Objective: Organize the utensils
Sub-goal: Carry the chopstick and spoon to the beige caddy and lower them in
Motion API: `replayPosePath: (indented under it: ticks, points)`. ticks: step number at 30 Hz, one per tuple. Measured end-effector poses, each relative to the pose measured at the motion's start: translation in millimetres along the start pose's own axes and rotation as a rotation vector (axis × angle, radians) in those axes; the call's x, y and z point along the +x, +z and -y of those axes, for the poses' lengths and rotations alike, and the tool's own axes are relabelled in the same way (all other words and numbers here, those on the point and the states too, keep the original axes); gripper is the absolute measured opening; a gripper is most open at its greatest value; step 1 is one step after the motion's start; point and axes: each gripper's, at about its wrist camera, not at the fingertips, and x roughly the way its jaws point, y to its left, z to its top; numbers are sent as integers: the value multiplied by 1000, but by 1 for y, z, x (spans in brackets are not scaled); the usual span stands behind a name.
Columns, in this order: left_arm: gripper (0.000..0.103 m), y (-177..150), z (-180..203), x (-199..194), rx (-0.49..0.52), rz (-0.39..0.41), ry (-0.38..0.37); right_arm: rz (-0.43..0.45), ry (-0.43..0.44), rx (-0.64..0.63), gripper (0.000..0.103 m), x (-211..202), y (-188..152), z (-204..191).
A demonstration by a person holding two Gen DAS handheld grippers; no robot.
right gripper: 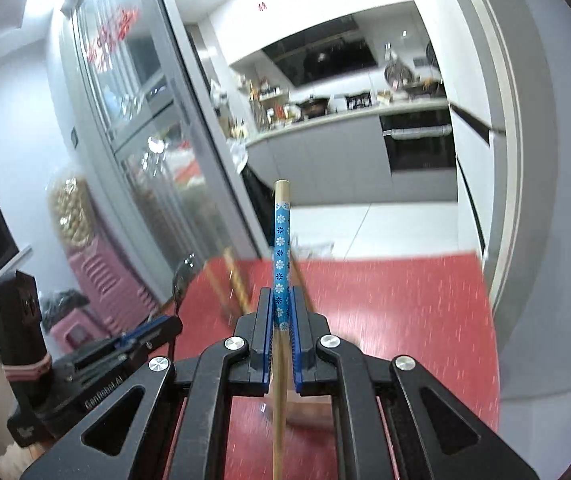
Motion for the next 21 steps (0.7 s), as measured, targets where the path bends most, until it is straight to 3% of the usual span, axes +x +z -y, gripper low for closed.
replayPosePath:
  ticks: [10,21]
  points:
    - [37,18,0,39,-38,124,11,114,-38,-33,8,48,38,1]
    - [37,-9,3,74,-17,168,50,197,-92,-146,8,86,13,0]
